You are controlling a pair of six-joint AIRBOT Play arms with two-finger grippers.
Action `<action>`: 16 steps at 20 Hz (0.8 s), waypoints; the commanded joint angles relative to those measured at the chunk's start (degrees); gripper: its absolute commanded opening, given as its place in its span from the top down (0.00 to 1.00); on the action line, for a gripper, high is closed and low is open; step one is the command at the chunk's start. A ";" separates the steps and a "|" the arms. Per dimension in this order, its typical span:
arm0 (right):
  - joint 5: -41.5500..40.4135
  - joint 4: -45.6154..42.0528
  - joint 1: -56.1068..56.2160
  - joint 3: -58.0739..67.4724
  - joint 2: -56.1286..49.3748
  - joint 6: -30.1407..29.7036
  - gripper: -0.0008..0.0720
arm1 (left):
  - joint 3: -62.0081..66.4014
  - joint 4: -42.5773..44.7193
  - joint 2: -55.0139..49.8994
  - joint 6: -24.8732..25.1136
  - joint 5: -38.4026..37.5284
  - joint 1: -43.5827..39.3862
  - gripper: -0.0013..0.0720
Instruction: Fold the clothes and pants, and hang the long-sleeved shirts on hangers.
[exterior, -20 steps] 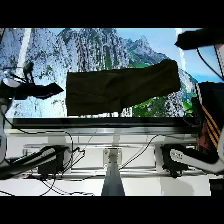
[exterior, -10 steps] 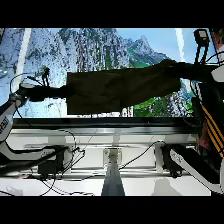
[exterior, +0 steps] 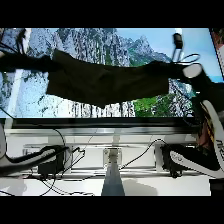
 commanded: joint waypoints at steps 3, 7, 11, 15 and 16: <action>-2.36 1.01 15.56 11.93 -13.29 6.84 0.74 | 8.50 -5.20 8.85 -5.40 -0.90 -1.73 0.96; -4.04 0.96 24.00 25.24 -22.77 11.30 0.79 | 8.44 -5.22 9.68 -5.42 -0.72 -1.81 0.96; -4.46 0.98 29.90 35.91 -32.61 17.90 0.84 | 8.28 -5.22 9.68 -5.42 -0.42 -2.25 0.96; -4.26 0.02 32.00 40.68 -38.25 22.84 0.84 | 8.13 -5.20 7.80 -5.40 2.47 -6.23 0.96; -3.30 -2.19 31.10 40.87 -37.99 22.80 0.84 | 8.11 -5.20 6.51 -5.40 2.58 -7.87 0.96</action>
